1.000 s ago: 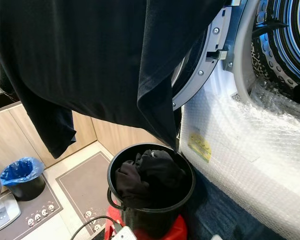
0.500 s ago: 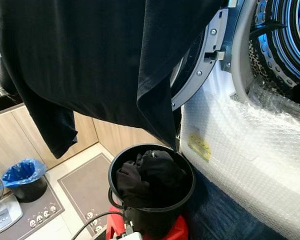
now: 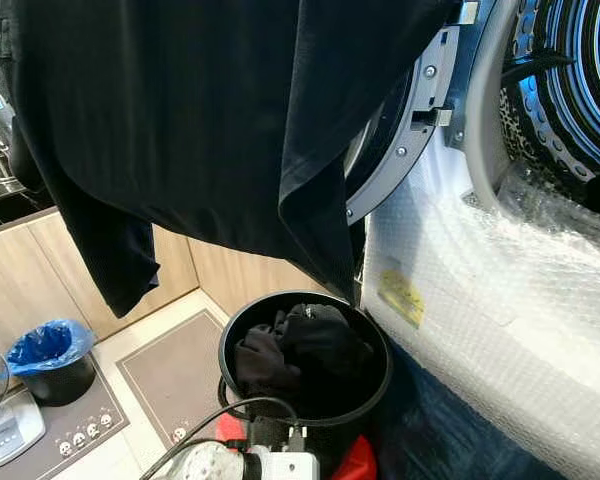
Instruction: Clothes washing
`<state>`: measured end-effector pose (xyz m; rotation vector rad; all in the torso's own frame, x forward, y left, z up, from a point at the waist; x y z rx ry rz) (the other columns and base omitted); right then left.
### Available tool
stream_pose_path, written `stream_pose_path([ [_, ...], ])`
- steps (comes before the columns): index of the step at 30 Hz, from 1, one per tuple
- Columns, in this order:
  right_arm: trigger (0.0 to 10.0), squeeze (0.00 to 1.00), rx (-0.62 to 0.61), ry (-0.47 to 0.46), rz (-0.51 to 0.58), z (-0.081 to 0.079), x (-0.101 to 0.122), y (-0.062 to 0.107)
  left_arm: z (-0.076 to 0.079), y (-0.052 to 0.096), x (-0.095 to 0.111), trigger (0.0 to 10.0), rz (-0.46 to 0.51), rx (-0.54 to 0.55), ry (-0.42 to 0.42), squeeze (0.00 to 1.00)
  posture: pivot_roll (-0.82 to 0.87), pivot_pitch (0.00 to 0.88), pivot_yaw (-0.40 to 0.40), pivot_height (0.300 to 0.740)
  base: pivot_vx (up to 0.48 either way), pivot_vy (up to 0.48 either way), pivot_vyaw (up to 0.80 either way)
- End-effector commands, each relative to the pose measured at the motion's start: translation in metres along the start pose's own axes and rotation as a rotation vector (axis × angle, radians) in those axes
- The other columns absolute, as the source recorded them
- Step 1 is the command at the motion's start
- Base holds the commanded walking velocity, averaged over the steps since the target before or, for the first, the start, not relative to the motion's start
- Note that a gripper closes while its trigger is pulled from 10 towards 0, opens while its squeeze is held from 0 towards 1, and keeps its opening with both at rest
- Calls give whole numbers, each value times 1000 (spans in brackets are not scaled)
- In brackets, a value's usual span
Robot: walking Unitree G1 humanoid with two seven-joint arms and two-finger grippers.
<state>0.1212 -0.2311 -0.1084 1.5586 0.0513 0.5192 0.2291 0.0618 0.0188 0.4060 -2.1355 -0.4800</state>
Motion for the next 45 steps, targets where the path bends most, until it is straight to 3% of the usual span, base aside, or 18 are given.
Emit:
stream_pose_path([
  [1,10000,0,58,-18,-81,-23,-22,-4,-12,3,7,10000,7,-20,-60,0,-28,0,31,740,0,0,0],
  [7,10000,0,55,-50,-84,-24,-24,-4,-36,10,19,10000,3,58,-119,0,-40,0,37,740,0,0,0],
  [9,10000,0,52,-63,-82,-25,-24,-4,-52,16,20,10000,-30,175,-140,0,-46,0,42,740,0,0,0],
  [12,10000,0,49,-71,-81,-25,-24,-4,-60,24,21,10000,-53,260,-133,0,-51,0,47,740,0,0,0],
  [16,10000,0,47,-79,-82,-25,-24,-4,-77,40,21,10000,-90,542,0,0,-39,0,41,740,0,0,0],
  [22,10000,0,52,-74,-86,-27,-24,-4,-81,51,16,10000,-134,772,136,0,-25,0,32,740,0,0,0],
  [23,10000,0,52,-74,-86,-27,-24,-4,-81,51,16,10000,-134,772,136,0,-25,0,32,740,0,0,0],
  [31,10000,0,50,-59,-82,-25,-20,-5,-83,79,-5,10000,-213,1088,406,0,-7,0,10,740,0,0,0],
  [37,10000,0,48,-51,-84,-23,-18,-5,-82,80,-20,10000,-260,1097,497,0,-2,0,1,740,0,0,0],
  [45,10000,0,43,-76,-81,-24,-20,-4,-106,83,-36,10000,-250,1082,526,0,-44,0,5,740,0,0,0],
])
Point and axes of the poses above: a point about 5 cm out from each wrist's last joint towards the gripper, its own y axis pointing back from the gripper into the wrist, its own x axis along the axis of the wrist's last joint, z = x × y, the point moved 1 cm from there along -y, pointing out of the wrist towards the gripper, and after that the axes turned 13 degrees about -y, right-handed, at the moved point
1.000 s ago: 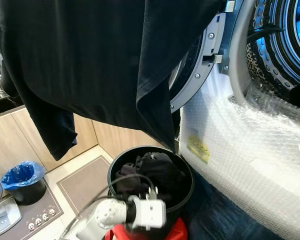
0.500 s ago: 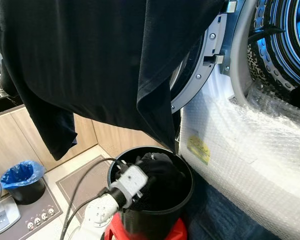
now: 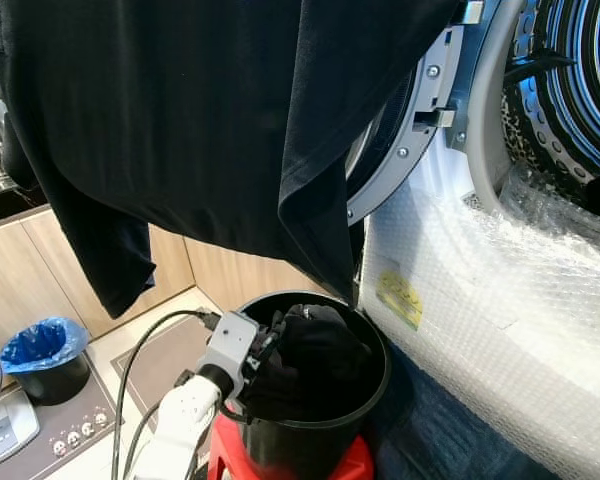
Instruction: Clothes washing
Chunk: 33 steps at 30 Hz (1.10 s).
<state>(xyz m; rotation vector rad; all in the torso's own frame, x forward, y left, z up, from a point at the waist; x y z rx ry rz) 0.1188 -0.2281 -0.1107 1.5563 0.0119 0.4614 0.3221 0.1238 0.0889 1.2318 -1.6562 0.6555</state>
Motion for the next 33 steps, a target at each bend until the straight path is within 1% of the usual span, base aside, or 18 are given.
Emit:
stream_pose_path([
  [1,10000,0,58,-18,-70,-19,-21,-2,-10,-5,-3,10000,-11,6,0,0,-48,0,6,740,0,0,0],
  [7,10000,0,67,-47,-89,-24,-34,-1,-18,-20,-7,10000,-43,-9,21,0,-107,0,19,740,0,0,0],
  [9,10000,0,67,-56,-94,-25,-38,-1,-19,-23,-7,10000,-45,-19,10,0,-114,0,20,740,0,0,0],
  [14,10000,0,67,-88,-104,-28,-47,0,-17,-35,-2,10000,-50,-52,8,0,-151,0,30,740,0,0,0],
  [15,10000,0,68,-100,-110,-31,-52,0,-14,-40,2,10000,-49,-70,-6,0,-171,0,37,740,0,0,0],
  [17,10000,0,69,-110,-115,-36,-55,0,-12,-45,8,10000,-37,-86,-17,0,-183,0,42,740,0,0,0],
  [27,10000,0,69,-114,-114,-37,-56,0,-12,-48,9,10000,-29,-92,-19,0,-183,0,42,740,0,0,0],
  [28,10000,0,73,-128,-122,-50,-60,-2,0,-54,16,10000,-16,-131,8,0,-207,0,58,740,0,0,0],
  [29,10000,0,77,-138,-128,-61,-63,-3,12,-58,22,10000,-5,-177,16,0,-206,0,59,740,0,0,0],
  [30,10000,0,79,-145,-132,-69,-64,-3,21,-60,26,10000,2,-209,19,0,-206,0,59,740,0,0,0],
  [31,10000,0,79,-149,-134,-72,-65,-4,28,-61,27,10000,-3,-234,34,0,-204,0,60,740,0,0,0],
  [33,10000,0,77,-151,-133,-70,-65,-3,31,-60,25,10000,-12,-246,43,0,-201,0,60,740,0,0,0],
])
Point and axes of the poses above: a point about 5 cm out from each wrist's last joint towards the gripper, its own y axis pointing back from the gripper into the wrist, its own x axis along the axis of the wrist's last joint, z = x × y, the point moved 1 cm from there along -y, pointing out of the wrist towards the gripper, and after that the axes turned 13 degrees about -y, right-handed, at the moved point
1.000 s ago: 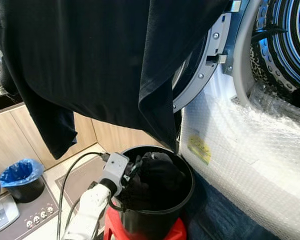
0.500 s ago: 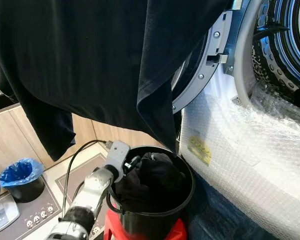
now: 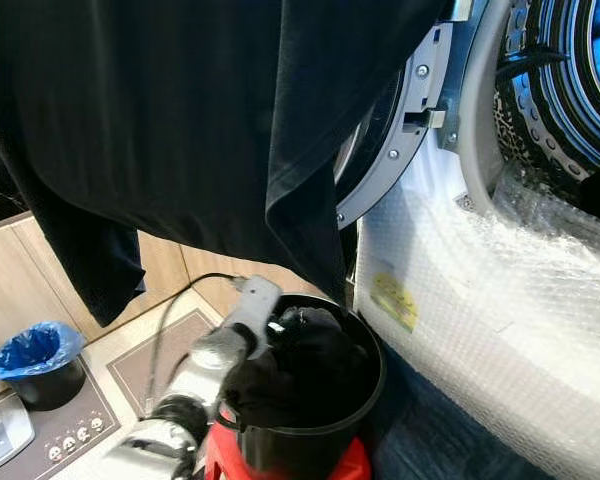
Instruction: Clothes washing
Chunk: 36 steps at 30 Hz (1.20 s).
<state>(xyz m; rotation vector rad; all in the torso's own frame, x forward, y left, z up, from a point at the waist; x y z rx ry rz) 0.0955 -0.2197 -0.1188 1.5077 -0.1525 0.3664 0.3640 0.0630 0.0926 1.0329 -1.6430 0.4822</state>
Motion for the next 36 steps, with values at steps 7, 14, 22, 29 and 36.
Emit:
stream_pose_path([
  [7,10000,0,142,11,-176,-43,-52,5,11,7,-22,10000,-90,-129,16,0,-191,0,59,740,0,0,0],
  [14,10000,0,139,9,-175,-41,-53,6,0,11,-27,10000,-100,-61,22,0,-184,0,59,740,0,0,0],
  [22,10000,0,139,15,-184,-40,-56,6,-5,14,-35,10000,-148,-9,120,0,-174,0,53,740,0,0,0],
  [29,10000,0,135,17,-184,-40,-58,7,3,16,-45,10000,-229,-55,266,0,-178,0,51,740,0,0,0],
  [36,10000,0,137,23,-183,-40,-57,7,5,17,-46,0,-224,-78,266,0,-174,0,51,740,0,0,0],
])
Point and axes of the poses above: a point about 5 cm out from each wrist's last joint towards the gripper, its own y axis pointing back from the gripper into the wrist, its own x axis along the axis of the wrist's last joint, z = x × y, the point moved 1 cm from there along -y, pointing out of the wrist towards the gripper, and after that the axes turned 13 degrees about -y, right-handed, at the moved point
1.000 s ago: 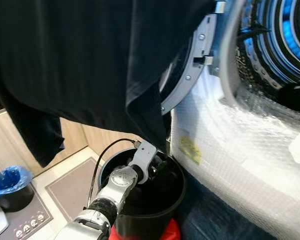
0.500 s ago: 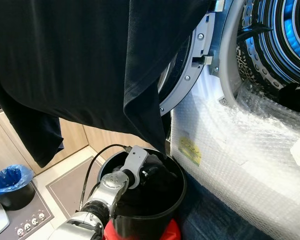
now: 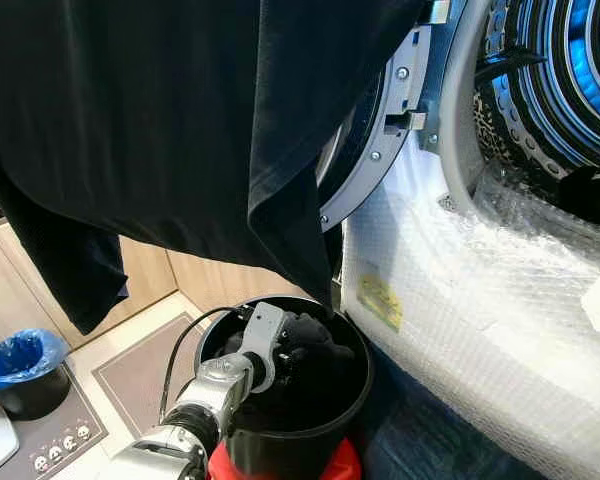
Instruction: Clothes washing
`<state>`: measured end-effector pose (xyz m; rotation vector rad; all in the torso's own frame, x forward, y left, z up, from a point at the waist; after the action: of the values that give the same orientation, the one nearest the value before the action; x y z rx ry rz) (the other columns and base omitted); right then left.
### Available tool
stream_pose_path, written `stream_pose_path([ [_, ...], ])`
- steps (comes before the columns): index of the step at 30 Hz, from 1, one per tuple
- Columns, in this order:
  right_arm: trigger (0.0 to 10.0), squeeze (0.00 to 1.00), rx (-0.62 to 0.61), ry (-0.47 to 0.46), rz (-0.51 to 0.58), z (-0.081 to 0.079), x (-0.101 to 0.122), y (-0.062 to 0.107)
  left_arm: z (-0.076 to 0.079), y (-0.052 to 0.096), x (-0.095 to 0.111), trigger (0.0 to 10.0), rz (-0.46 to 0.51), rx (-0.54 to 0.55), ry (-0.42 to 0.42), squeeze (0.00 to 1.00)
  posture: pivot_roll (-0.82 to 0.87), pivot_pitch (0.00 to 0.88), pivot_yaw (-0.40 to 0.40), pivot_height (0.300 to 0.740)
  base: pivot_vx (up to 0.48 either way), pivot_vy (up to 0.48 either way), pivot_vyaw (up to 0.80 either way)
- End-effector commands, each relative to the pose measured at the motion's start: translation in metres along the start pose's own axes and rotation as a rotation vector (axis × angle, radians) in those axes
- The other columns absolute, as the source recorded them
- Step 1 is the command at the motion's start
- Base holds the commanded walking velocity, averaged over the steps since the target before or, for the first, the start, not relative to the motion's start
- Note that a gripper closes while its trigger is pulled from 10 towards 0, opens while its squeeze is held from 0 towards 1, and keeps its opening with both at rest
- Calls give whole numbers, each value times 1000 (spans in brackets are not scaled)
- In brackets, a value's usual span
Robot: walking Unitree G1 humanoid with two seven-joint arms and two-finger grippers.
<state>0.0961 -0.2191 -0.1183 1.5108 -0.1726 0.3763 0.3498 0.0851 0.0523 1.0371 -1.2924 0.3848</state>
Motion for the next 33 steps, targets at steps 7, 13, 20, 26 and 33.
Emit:
stream_pose_path([
  [7,10000,0,135,36,-201,-33,-59,8,-2,2,-2,0,-4,-3,9,0,-171,0,51,740,0,0,0],
  [13,10000,0,135,38,-201,-33,-59,9,-2,2,-2,0,-5,-6,9,0,-171,0,51,740,0,0,0],
  [20,10000,0,129,37,-199,-29,-56,8,-4,3,-2,0,-2,1,5,0,-168,0,49,740,0,0,0],
  [26,10000,0,128,37,-199,-29,-56,8,-4,3,-2,0,-1,1,5,0,-168,0,49,740,0,0,0],
  [33,10000,0,125,38,-197,-27,-53,7,-5,3,-2,0,0,4,4,0,-166,0,49,740,0,0,0],
])
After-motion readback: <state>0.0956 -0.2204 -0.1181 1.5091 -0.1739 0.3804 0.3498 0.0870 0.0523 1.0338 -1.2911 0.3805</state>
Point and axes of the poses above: a point about 5 cm out from each wrist's last joint towards the gripper, its own y axis pointing back from the gripper into the wrist, its own x axis along the axis of the wrist's last joint, z = x × y, the point moved 1 cm from there along -y, pointing out of the wrist towards the gripper, and after that the axes turned 13 degrees about -y, right-handed, at the moved point
